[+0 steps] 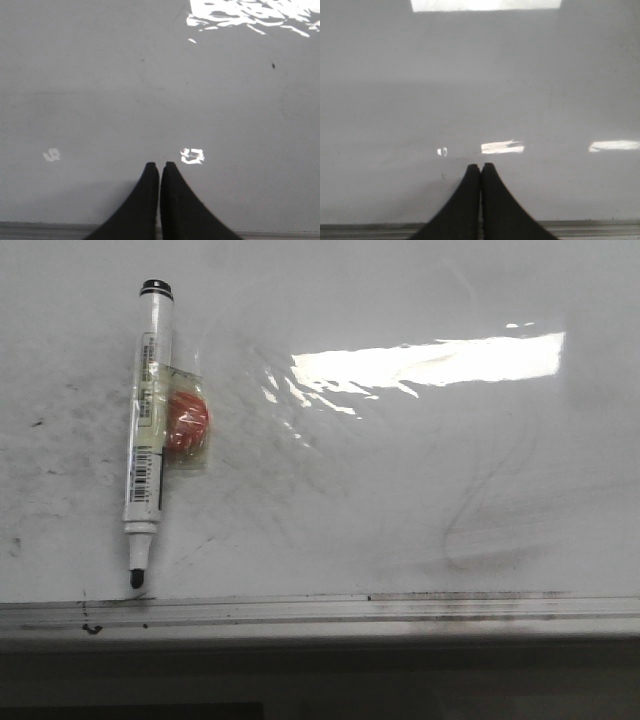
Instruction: Write number 9 on whiteboard
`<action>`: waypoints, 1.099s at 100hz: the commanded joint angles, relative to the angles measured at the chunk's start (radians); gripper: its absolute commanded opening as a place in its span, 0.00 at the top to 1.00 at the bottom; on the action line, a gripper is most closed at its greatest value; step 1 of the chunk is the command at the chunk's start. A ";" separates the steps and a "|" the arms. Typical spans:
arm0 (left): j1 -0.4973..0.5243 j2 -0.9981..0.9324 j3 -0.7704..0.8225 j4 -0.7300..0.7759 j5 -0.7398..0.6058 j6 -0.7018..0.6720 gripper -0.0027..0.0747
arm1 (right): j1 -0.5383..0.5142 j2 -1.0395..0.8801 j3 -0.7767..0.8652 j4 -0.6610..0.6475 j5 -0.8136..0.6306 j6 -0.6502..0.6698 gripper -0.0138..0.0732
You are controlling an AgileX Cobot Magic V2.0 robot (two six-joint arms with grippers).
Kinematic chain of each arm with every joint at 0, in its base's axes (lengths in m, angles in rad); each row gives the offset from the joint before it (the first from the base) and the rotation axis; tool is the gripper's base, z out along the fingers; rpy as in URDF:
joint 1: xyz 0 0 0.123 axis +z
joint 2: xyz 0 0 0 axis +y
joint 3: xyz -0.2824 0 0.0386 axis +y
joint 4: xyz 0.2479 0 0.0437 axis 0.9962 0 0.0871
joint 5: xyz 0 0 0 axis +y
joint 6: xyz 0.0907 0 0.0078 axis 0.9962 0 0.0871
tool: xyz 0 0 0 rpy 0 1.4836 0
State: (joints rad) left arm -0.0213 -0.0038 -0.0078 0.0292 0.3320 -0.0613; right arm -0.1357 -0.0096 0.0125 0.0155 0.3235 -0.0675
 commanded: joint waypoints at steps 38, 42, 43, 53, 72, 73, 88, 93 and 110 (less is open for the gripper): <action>-0.009 -0.028 0.041 -0.001 -0.047 -0.010 0.99 | -0.004 -0.022 0.010 0.006 -0.020 -0.001 0.91; -0.009 -0.028 0.041 -0.001 -0.047 -0.010 0.99 | -0.004 -0.022 0.010 0.006 -0.020 -0.001 0.91; -0.009 -0.028 0.041 -0.001 -0.047 -0.010 0.99 | -0.004 -0.022 0.010 0.006 -0.020 -0.001 0.91; -0.009 -0.028 0.041 -0.001 -0.047 -0.010 0.99 | -0.004 -0.022 0.010 0.006 -0.020 -0.001 0.91; -0.009 -0.028 0.041 -0.001 -0.047 -0.010 0.99 | -0.004 -0.022 0.010 0.006 -0.020 -0.001 0.91; -0.009 -0.028 0.041 -0.001 -0.047 -0.010 0.99 | -0.004 -0.022 0.010 0.006 -0.020 -0.001 0.91; -0.009 -0.028 0.041 -0.001 -0.047 -0.010 0.99 | -0.004 -0.022 0.010 0.006 -0.020 -0.001 0.91; -0.009 -0.028 0.041 -0.001 -0.047 -0.010 0.99 | -0.004 -0.022 0.010 0.006 -0.020 -0.001 0.91; -0.009 -0.028 0.041 -0.001 -0.093 -0.010 0.99 | -0.004 -0.022 0.010 0.006 -0.020 -0.001 0.91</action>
State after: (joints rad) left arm -0.0213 -0.0038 -0.0078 0.0292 0.3232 -0.0613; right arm -0.1357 -0.0096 0.0125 0.0155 0.3235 -0.0674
